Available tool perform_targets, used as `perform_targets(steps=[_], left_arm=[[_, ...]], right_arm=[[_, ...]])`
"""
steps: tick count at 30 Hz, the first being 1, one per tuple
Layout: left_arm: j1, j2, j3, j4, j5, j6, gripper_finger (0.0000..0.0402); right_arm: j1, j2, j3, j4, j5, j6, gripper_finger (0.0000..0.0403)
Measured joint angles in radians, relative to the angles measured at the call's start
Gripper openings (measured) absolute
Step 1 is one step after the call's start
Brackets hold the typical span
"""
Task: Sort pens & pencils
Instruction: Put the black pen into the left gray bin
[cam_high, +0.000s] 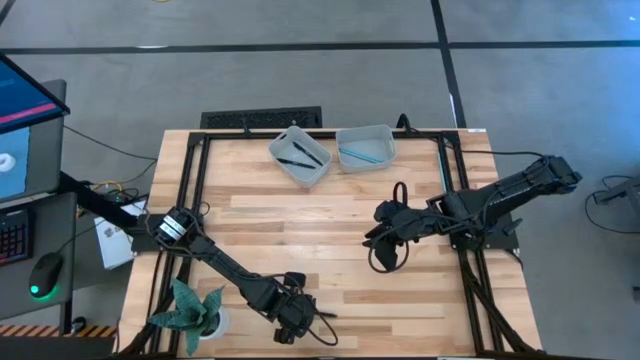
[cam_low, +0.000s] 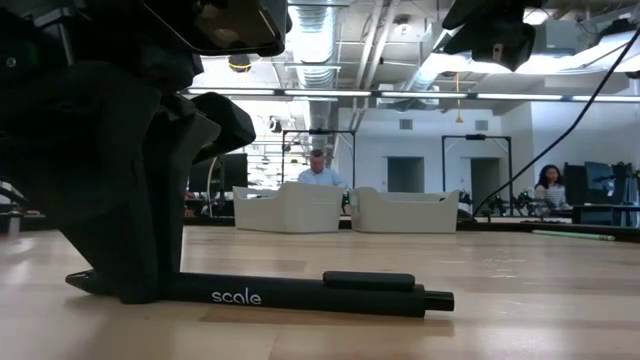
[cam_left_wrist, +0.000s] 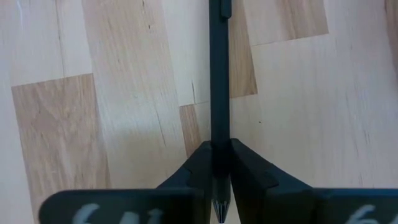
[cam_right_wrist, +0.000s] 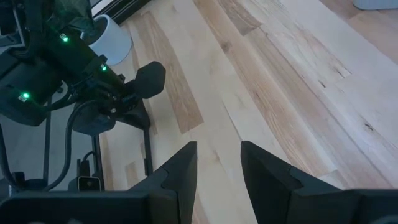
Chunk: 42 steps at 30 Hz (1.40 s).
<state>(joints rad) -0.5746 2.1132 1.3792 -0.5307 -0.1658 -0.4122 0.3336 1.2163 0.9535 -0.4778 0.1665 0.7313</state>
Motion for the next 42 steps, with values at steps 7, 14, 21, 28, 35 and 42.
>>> perform_targets(steps=[7,14,21,28,35,42], left_arm=[[0.003,0.000,0.000,-0.003,-0.007,0.012,0.0030],[0.016,-0.024,-0.004,-0.016,-0.012,0.071,0.0031],[0.036,-0.057,-0.011,-0.060,-0.154,0.114,0.0031],[0.089,-0.118,-0.011,-0.186,-0.255,0.097,0.0031],[0.162,-0.255,-0.007,-0.200,-0.367,0.102,0.0032],[0.292,-0.436,-0.007,-0.169,-0.445,0.103,0.0032]], right_arm=[[0.000,0.000,0.000,0.000,0.000,-0.001,0.0146],[0.000,0.000,0.000,0.000,0.000,-0.001,0.0146],[0.000,0.000,0.000,-0.002,0.000,0.001,0.0146],[0.000,0.000,0.000,-0.011,0.000,0.001,0.0146],[0.000,0.000,0.000,-0.024,-0.005,0.002,0.0146],[0.000,0.000,0.000,-0.074,-0.008,0.002,0.0146]])
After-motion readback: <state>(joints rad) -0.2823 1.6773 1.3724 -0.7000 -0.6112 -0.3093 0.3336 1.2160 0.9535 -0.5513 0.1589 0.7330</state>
